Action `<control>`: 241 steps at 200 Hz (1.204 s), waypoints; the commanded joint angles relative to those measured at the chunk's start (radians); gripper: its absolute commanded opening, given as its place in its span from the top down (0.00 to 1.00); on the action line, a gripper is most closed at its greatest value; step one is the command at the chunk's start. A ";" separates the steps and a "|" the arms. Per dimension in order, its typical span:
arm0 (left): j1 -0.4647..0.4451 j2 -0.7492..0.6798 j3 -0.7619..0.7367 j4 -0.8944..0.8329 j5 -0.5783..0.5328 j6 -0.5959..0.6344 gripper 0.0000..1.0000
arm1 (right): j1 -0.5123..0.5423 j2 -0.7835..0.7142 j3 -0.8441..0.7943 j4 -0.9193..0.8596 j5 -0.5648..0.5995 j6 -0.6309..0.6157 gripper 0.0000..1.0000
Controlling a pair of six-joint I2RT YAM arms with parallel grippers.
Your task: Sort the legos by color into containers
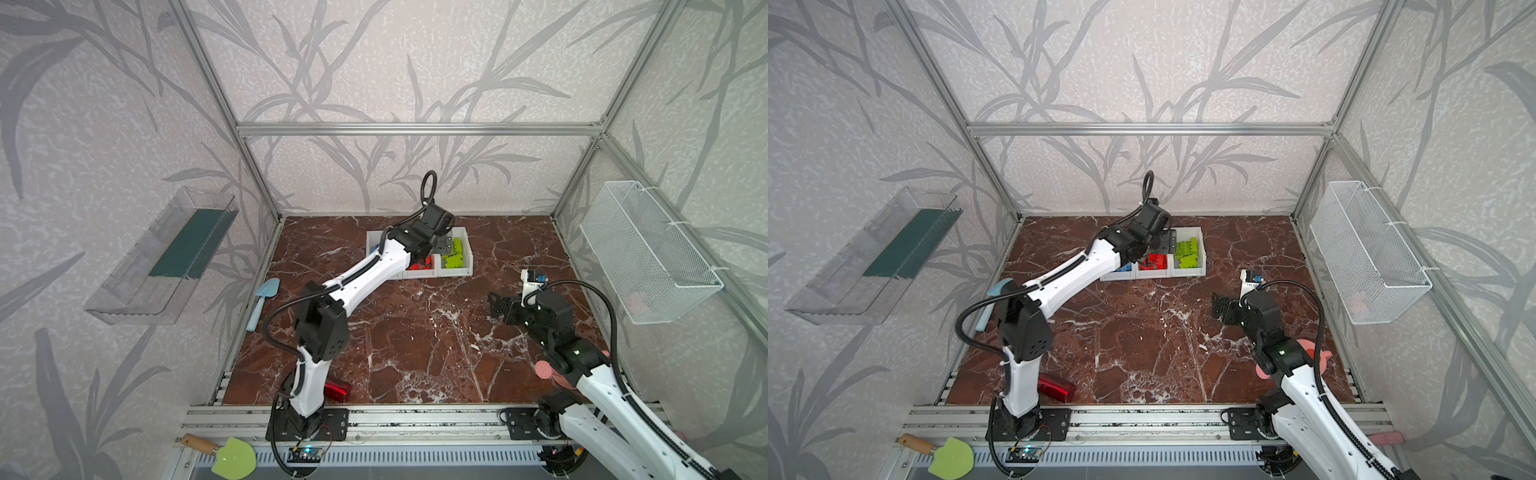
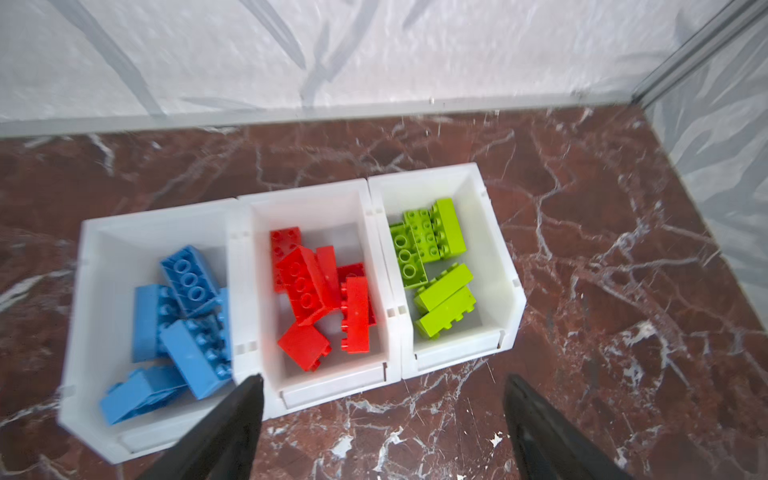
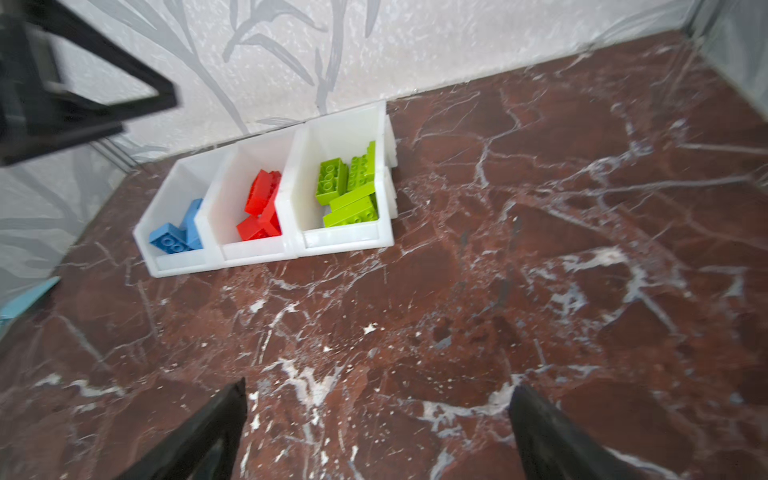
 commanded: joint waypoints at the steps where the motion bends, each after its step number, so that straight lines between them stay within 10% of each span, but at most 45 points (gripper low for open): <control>1: 0.078 -0.197 -0.231 0.054 -0.091 -0.025 0.10 | -0.001 0.046 0.045 -0.014 0.122 -0.093 0.01; 55: 0.411 -0.643 -0.770 0.042 -0.178 -0.039 0.09 | -0.039 0.284 0.037 0.228 0.257 -0.232 0.01; 95: 0.544 -0.822 -1.078 0.309 -0.169 0.198 0.01 | -0.109 0.459 0.019 0.370 0.269 -0.248 0.01; 241: 0.733 -0.431 -1.274 1.078 -0.033 0.334 0.03 | -0.171 0.746 -0.175 1.112 0.211 -0.373 0.01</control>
